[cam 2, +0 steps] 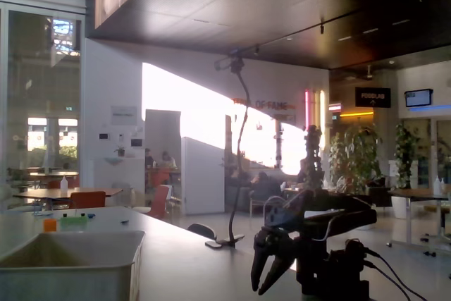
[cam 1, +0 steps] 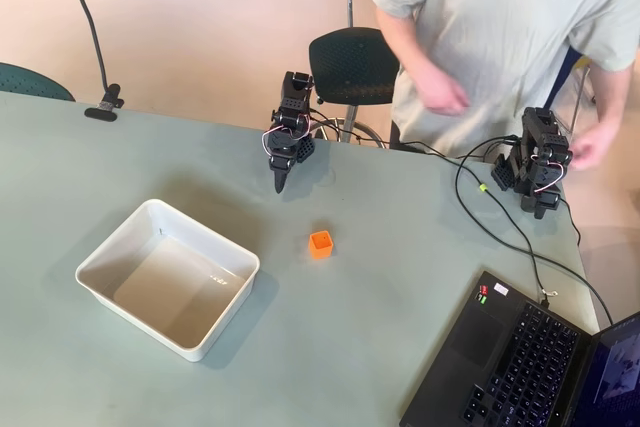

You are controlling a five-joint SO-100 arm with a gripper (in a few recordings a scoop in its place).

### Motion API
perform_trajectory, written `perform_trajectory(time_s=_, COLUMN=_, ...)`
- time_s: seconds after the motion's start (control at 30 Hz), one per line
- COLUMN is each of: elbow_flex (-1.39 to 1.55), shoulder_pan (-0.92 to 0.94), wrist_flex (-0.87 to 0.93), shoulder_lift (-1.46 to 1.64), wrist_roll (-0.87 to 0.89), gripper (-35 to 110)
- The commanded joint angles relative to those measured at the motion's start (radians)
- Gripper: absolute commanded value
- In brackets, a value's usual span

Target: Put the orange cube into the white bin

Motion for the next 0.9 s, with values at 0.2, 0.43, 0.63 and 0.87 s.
perform_trajectory(time_s=0.2, elbow_flex=-0.005, shoulder_pan=0.017, wrist_flex=0.002, shoulder_lift=0.006, wrist_roll=-0.002, gripper=4)
perform_trajectory(time_s=0.43, elbow_flex=-0.006, shoulder_pan=0.009, wrist_flex=-0.006, shoulder_lift=0.008, wrist_roll=-0.003, gripper=4)
perform_trajectory(time_s=0.63, elbow_flex=-0.103, shoulder_pan=0.002, wrist_flex=-0.017, shoulder_lift=0.009, wrist_roll=0.0, gripper=4)
perform_trajectory(time_s=0.87, elbow_flex=-0.387, shoulder_pan=-0.054, wrist_flex=-0.049, shoulder_lift=-0.014, wrist_roll=-0.009, gripper=4)
